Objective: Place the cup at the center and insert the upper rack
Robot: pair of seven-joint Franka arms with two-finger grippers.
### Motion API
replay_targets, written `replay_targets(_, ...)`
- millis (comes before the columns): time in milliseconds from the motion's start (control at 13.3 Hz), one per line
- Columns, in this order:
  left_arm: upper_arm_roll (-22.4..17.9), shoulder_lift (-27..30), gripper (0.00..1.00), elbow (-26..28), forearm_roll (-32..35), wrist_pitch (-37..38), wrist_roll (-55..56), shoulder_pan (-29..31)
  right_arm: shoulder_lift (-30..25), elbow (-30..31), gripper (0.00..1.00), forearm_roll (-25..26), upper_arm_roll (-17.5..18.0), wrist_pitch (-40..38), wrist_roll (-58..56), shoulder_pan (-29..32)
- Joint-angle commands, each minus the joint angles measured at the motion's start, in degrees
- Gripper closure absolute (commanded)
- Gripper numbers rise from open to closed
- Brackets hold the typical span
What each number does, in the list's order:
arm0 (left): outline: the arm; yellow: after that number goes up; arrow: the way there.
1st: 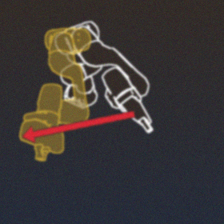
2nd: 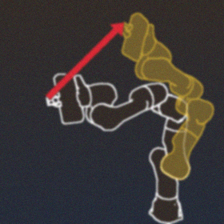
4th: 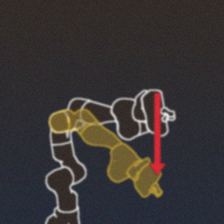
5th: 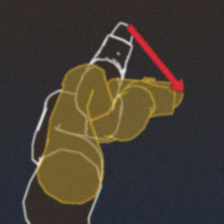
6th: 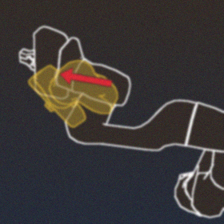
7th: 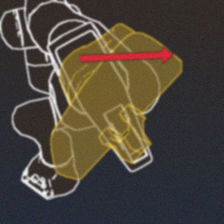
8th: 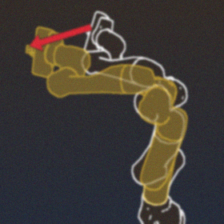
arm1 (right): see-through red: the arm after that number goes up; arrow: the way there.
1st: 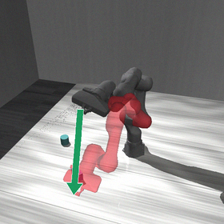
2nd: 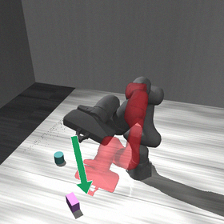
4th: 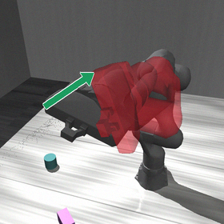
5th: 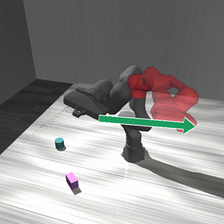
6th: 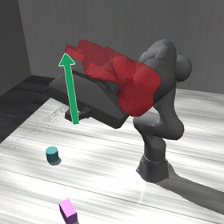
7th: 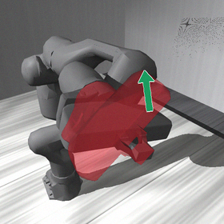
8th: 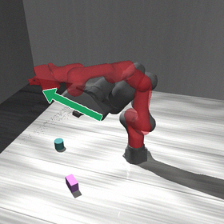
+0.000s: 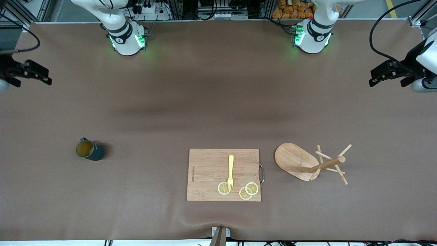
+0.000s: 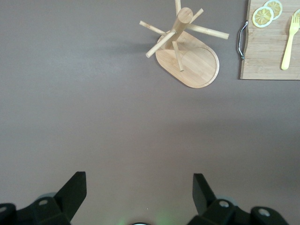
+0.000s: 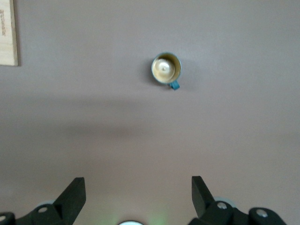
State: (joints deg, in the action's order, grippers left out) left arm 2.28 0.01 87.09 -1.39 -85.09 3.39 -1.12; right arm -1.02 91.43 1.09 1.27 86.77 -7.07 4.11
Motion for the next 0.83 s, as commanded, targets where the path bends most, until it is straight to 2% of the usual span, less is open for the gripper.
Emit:
replay_targets(0,0.27,-0.19,0.00,-0.35,-0.63,0.27,-0.23,0.24,4.08,0.24,0.00,-0.65,-0.13,4.79,-0.31,-0.07)
replay_targets(376,0.36,-1.16,0.00,-0.26,-0.63,-0.52,-0.31,-0.03,13.40,0.41,0.00,-1.17,-0.04,13.41,-0.40,0.81)
replay_targets(602,0.36,-1.33,0.00,-0.26,-0.72,-0.78,-0.40,0.24,18.06,0.41,0.00,-6.61,-0.13,16.31,-2.41,2.92)
replay_targets(753,0.36,-1.33,0.00,-0.17,-0.72,-1.05,-0.40,0.32,21.40,0.41,0.00,-6.62,-0.13,18.87,-3.91,3.71)
